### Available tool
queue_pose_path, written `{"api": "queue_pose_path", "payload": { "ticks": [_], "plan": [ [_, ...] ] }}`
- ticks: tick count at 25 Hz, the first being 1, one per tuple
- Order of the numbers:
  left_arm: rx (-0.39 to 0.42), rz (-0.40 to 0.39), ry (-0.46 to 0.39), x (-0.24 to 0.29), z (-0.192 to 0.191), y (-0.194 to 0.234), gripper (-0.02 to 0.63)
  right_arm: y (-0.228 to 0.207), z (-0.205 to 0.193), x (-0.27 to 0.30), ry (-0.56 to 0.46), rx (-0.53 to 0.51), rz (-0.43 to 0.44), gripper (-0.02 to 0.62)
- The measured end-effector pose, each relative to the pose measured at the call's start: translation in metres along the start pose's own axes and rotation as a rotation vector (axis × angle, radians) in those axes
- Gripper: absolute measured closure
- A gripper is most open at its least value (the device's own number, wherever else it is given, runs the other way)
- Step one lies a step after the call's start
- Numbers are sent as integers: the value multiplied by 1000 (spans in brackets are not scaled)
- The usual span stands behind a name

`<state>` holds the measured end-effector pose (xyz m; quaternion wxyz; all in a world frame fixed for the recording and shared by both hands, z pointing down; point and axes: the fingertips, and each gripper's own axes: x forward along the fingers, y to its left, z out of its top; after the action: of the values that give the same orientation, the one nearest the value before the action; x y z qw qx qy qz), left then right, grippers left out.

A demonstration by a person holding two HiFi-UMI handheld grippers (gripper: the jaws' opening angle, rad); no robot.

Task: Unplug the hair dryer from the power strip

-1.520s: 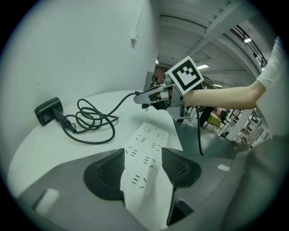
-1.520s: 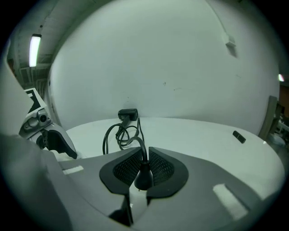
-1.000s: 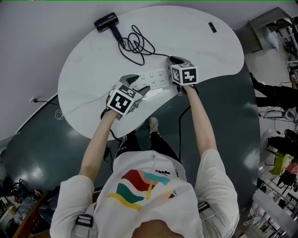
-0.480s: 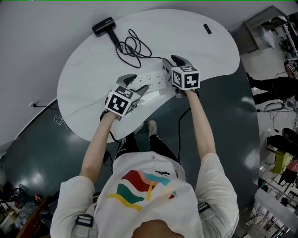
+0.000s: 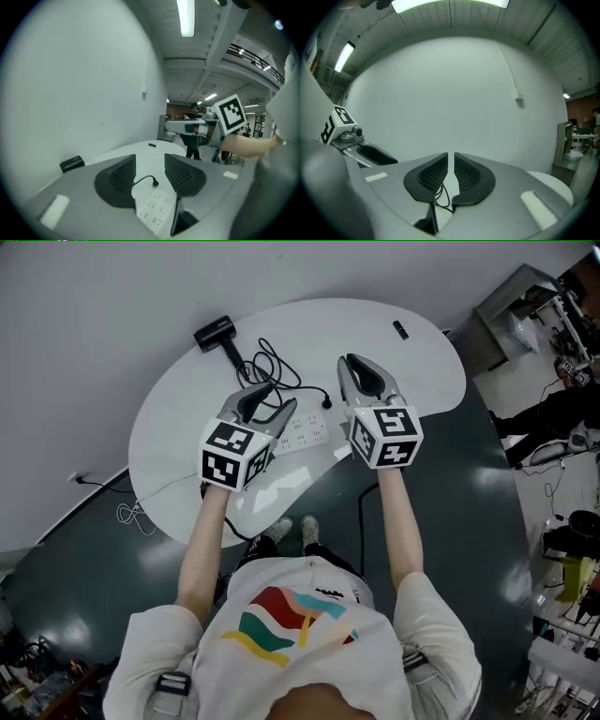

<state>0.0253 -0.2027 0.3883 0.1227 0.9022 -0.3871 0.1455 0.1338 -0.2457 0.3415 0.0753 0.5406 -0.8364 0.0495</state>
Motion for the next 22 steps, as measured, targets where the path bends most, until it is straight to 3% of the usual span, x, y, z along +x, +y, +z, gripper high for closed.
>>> {"api": "queue_pose_path", "payload": {
  "ticks": [3,6,9,14,18,22],
  "plan": [
    [9,43,-145,-22,35,-3,467,14,35,-38,-110,-19,-48,583],
    [65,109,-260,-42,58,-9,594,26,50,-70,-175,-52,-101,583],
    [80,144,-335,-62,68,-21,606,37,49,-95,-199,-69,-150,583],
    [66,183,-388,-76,62,-32,606,50,25,-113,-181,-13,-186,583],
    [83,197,-389,-74,49,-40,606,61,-5,-114,-127,-14,-175,583],
    [98,202,-371,-78,46,-46,606,62,-6,-115,-130,-17,-173,583]
  ]
}}
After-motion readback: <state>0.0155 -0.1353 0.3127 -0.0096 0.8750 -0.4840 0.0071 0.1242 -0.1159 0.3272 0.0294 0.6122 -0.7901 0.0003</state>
